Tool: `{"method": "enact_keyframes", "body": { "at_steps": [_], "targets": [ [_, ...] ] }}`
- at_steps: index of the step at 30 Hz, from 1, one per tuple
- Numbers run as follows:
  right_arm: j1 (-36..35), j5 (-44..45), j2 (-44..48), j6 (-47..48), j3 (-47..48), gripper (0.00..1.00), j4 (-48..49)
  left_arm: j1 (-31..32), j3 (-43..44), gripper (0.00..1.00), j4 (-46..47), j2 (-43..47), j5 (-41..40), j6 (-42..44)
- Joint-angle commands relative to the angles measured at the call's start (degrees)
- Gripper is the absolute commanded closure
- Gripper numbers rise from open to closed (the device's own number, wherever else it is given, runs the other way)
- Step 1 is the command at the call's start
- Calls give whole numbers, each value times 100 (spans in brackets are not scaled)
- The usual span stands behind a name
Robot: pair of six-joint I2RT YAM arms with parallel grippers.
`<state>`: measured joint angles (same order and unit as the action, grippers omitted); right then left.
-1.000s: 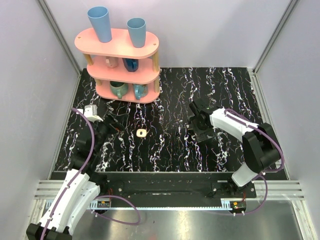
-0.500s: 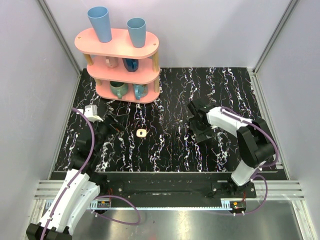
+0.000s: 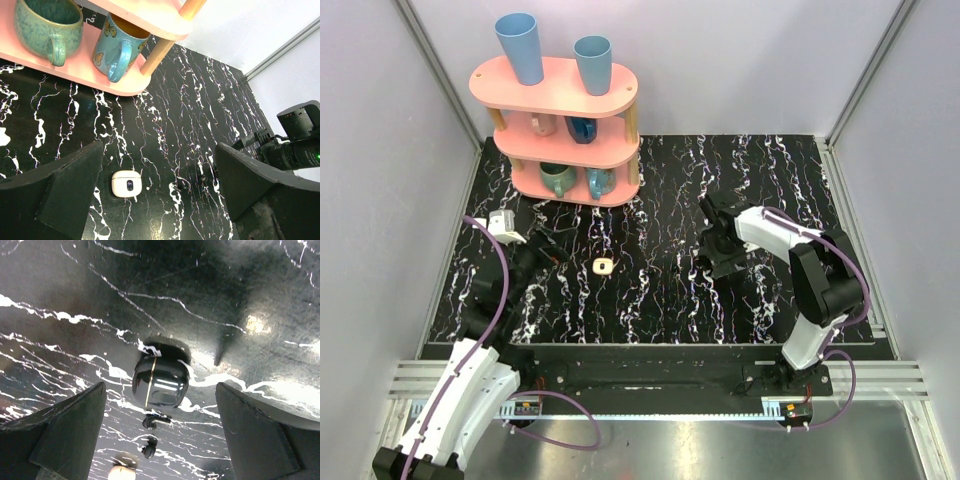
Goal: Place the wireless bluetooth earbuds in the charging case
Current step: Pick up the charging case at the center of the board.
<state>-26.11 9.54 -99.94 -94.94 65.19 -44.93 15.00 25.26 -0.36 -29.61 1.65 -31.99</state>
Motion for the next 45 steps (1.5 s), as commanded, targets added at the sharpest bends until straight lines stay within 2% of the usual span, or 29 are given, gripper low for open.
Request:
{"method": "enact_keyframes", "body": {
  "at_steps": [1,15,19,25,29,36,45],
  "targets": [
    [141,206,-148,-95,187,3,-174,-33,-12,1,212,113,-42,-36],
    [185,-128,-544,45,433,12,-192,-33,-56,1,291,86,20,-62],
    [185,-189,-474,-182,250,24,-192,-33,-82,1,344,60,28,-88],
    [185,-269,-438,-227,143,32,-86,-33,-65,1,370,34,72,-88],
    [185,-295,-439,-227,99,44,-78,-33,-29,1,352,25,99,-88],
    [185,-251,-316,-148,38,46,-78,-33,6,1,405,-54,212,-115],
    [185,39,422,212,-436,64,405,-33,216,1,608,-115,792,-115]
  ]
}}
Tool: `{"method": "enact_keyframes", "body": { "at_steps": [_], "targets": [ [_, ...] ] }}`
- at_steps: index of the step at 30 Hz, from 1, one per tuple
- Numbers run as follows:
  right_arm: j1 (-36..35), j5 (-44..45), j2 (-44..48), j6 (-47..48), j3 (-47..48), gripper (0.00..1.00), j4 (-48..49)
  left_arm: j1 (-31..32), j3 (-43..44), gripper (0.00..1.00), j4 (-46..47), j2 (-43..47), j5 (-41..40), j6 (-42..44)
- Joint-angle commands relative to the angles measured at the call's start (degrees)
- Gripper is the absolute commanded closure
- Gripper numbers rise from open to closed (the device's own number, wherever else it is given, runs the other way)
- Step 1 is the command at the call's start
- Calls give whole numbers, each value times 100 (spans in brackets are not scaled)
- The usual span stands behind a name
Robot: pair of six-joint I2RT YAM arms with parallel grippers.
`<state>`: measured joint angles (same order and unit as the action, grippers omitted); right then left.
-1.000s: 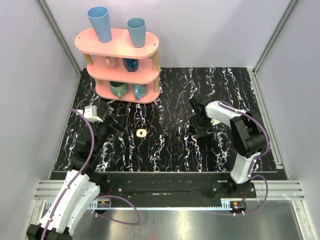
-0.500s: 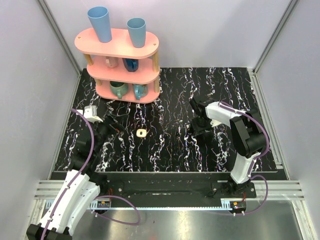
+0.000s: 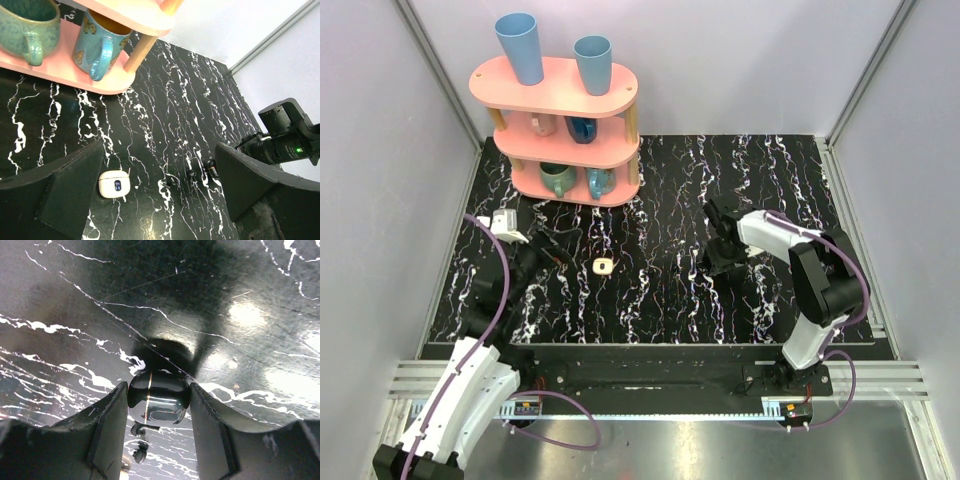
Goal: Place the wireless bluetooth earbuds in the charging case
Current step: Pick up the charging case at the center of the board.
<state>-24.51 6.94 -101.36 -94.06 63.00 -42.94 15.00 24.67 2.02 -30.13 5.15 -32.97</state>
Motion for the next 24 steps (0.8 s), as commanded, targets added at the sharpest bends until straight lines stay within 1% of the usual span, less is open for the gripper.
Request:
{"method": "enact_keyframes", "body": {
  "at_steps": [1,2,6,11,13,14,15,17,20,23,24],
  "targets": [
    [25,317,643,125,-366,66,303,-33,354,1,317,-150,478,10],
    [25,369,731,90,-411,69,356,-33,546,1,255,-186,513,71],
    [25,247,776,431,-368,71,435,-33,951,1,106,-414,698,387],
    [34,167,724,546,-236,72,488,-33,1400,1,158,-739,286,396],
    [25,115,636,669,-53,73,418,-33,1436,1,324,-819,224,467],
    [17,80,583,792,27,73,409,-33,1323,1,456,-845,224,432],
    [25,71,539,949,89,73,366,-33,1235,1,796,-924,258,371],
    [25,-16,512,1056,282,74,339,-33,1067,1,1045,-1038,233,213],
    [25,-192,529,1153,336,75,496,-33,1198,1,1064,-1284,565,246],
    [25,-569,670,1249,221,77,943,-24,1304,1,818,-1224,926,440],
    [25,-614,723,1293,204,78,997,-15,1260,1,713,-1171,909,432]
  ]
}}
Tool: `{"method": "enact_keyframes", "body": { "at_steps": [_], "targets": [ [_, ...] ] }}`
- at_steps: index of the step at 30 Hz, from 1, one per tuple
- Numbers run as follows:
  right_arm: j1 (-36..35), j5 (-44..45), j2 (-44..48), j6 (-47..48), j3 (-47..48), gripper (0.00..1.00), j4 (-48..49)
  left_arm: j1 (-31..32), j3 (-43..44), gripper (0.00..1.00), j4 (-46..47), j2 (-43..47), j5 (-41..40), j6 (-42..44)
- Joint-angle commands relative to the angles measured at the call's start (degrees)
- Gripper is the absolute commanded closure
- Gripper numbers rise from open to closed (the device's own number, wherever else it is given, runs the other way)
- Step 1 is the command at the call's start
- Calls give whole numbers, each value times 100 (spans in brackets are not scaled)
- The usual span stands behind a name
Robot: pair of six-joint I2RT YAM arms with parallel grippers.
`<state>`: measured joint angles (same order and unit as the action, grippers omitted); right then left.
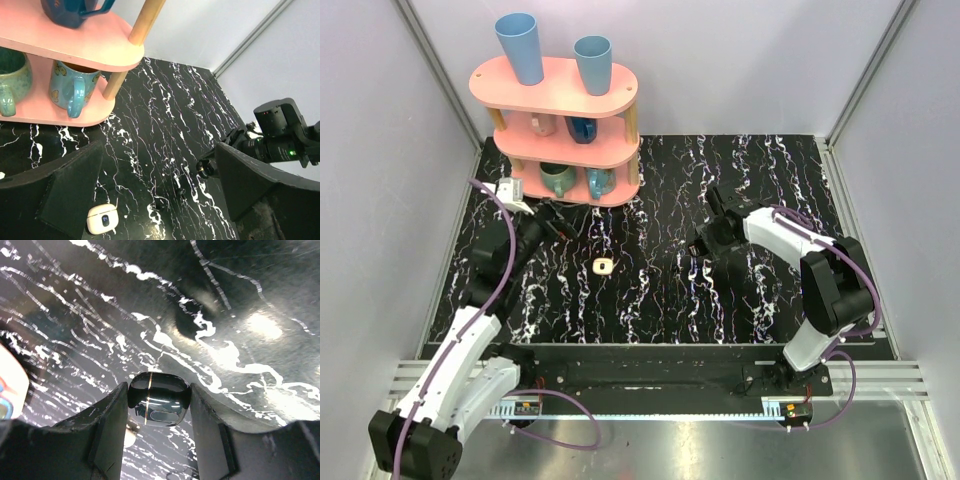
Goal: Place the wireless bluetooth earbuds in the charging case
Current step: Pick up the charging case at the center of the board, then open the charging case.
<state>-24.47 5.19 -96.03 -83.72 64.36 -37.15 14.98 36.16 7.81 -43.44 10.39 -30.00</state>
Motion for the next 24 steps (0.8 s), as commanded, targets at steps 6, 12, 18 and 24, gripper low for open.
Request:
{"method": "enact_keyframes", "body": {
  "at_steps": [6,12,18,24],
  "targets": [
    [21,-27,778,418,-415,78,822,22,-618,1,123,836,401,-330],
    [12,26,919,699,-538,78,1060,434,-857,1,106,856,341,-183],
    [21,-219,867,665,-494,78,1473,1199,-1014,1,624,583,-152,-147],
    [12,-502,1200,594,-512,78,1746,1648,-1392,1,1783,170,-196,-339]
  ]
}}
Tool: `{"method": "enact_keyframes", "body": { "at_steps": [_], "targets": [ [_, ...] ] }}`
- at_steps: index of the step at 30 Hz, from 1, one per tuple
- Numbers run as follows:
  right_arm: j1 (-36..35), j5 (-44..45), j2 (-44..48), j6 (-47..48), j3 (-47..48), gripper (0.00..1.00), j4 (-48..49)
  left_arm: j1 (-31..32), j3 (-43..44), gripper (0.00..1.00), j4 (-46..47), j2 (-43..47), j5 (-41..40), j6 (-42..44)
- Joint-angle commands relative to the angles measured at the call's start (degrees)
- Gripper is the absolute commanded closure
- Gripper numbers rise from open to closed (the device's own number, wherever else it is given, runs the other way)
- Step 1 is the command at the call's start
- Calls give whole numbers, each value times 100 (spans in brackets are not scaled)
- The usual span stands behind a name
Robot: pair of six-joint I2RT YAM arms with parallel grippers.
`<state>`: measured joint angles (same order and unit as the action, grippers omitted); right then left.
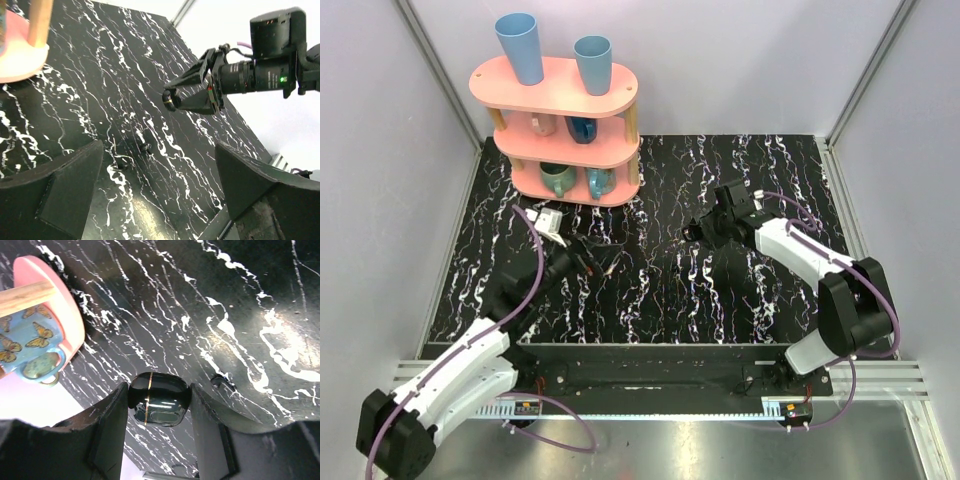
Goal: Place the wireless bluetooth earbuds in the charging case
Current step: Open the charging case.
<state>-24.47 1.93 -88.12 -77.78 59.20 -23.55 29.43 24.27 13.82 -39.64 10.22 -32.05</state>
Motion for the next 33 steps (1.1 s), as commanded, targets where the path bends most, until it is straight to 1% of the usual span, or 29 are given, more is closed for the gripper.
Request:
{"method": "enact_keyframes", "body": {
  "at_steps": [1,7,11,13,16,17,23,27,28,29,31,32,33],
  "targets": [
    [4,-332,566,-18,-14,78,395,308,-264,1,1314,-342,-204,-152],
    [-14,-466,1173,-246,-312,79,886,870,-230,1,2053,-861,-494,-47],
    [-75,-518,1393,-606,-444,79,1106,1161,-318,1,2764,-1212,-810,24],
    [-137,-554,1481,-782,-558,80,1351,1275,-300,1,2950,-1327,-828,59],
    [-277,-493,1552,-1054,-646,81,1546,1398,-335,1,3345,-1590,-872,103],
    [-339,-440,1578,-1151,-681,82,1616,1434,-370,1,3668,-1652,-890,111],
    [-717,-35,1727,-1494,-743,83,1714,1566,-423,2,4548,-2223,-881,121],
    [-954,140,1833,-1644,-787,83,1740,1601,-441,3,4849,-2487,-881,24],
    [-1033,175,1859,-1688,-796,83,1775,1618,-441,4,4936,-2514,-881,24],
    [-1086,219,1877,-1740,-813,83,1766,1618,-450,7,4998,-2540,-881,24],
    [-1130,290,1903,-1785,-822,83,1792,1645,-467,7,5173,-2628,-890,15],
    [-1165,264,1895,-1820,-840,83,1827,1654,-450,9,5200,-2663,-907,-3],
    [-1174,237,1895,-1837,-857,83,1854,1662,-406,17,5227,-2750,-899,6]
  ]
}}
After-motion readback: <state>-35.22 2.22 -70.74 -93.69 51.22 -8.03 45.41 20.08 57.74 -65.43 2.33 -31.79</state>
